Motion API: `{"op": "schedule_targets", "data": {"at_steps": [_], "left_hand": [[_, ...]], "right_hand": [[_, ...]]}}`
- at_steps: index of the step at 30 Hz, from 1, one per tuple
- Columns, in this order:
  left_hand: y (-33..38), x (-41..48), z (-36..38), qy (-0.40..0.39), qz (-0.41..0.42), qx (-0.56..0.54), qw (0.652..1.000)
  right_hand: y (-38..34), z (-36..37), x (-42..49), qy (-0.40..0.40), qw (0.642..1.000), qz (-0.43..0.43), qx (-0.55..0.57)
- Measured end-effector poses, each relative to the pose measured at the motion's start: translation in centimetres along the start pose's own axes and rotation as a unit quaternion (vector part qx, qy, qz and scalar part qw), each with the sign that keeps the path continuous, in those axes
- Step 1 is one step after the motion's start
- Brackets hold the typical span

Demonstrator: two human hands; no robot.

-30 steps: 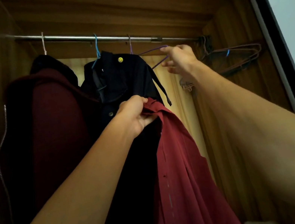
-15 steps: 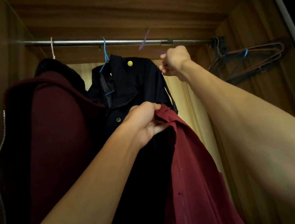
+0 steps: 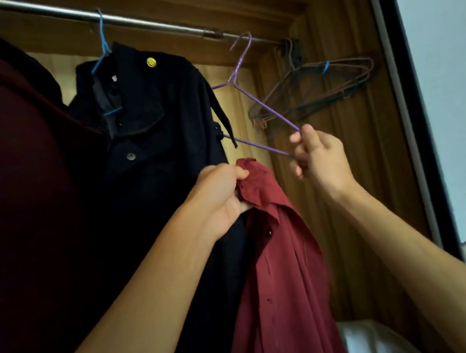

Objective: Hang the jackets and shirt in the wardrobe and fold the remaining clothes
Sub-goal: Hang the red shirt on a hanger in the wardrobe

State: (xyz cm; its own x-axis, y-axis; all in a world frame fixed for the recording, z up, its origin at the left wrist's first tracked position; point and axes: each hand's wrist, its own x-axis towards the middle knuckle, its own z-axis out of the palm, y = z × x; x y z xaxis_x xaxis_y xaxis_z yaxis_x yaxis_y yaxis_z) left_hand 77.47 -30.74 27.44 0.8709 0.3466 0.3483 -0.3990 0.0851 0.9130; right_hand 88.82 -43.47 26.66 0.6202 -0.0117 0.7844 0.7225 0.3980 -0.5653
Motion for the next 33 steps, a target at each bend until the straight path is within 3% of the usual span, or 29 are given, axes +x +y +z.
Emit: {"op": "schedule_targets", "data": {"at_steps": [8,13,17,21,25,28,30,33], "left_hand": [[-11.5,-1.9,3.6,-0.004,-0.141,-0.024,0.990],[-17.5,-3.4,6.1,0.012,-0.023,0.128,0.991],[-20.9,-5.8,8.3,0.017,0.051,0.229,0.972],[-23.5,-8.6,10.5,-0.001,0.093,0.295,0.951],[-26.0,-11.5,12.3,-0.026,0.130,0.421,0.897],[-26.8,-13.1,13.0,-0.029,0.119,0.458,0.880],[-27.0,-14.1,12.9,-0.061,0.069,0.435,0.896],[-27.2,-15.9,12.7,-0.119,-0.100,0.368,0.917]], "right_hand": [[1.7,-13.4,-14.8,-0.040,0.993,0.101,0.035],[2.5,-21.3,-20.8,-0.140,0.962,0.224,0.062],[1.2,-26.1,-22.6,-0.258,0.921,0.263,-0.127],[-0.4,-27.4,-21.7,-0.238,0.910,0.288,-0.183],[-1.8,-25.9,-21.8,-0.198,0.939,0.253,-0.121],[-2.8,-25.3,-22.0,-0.112,0.959,0.257,-0.031],[-2.8,-26.1,-22.1,-0.051,0.959,0.277,0.030],[-2.2,-28.2,-24.0,-0.023,0.957,0.287,0.031]]}}
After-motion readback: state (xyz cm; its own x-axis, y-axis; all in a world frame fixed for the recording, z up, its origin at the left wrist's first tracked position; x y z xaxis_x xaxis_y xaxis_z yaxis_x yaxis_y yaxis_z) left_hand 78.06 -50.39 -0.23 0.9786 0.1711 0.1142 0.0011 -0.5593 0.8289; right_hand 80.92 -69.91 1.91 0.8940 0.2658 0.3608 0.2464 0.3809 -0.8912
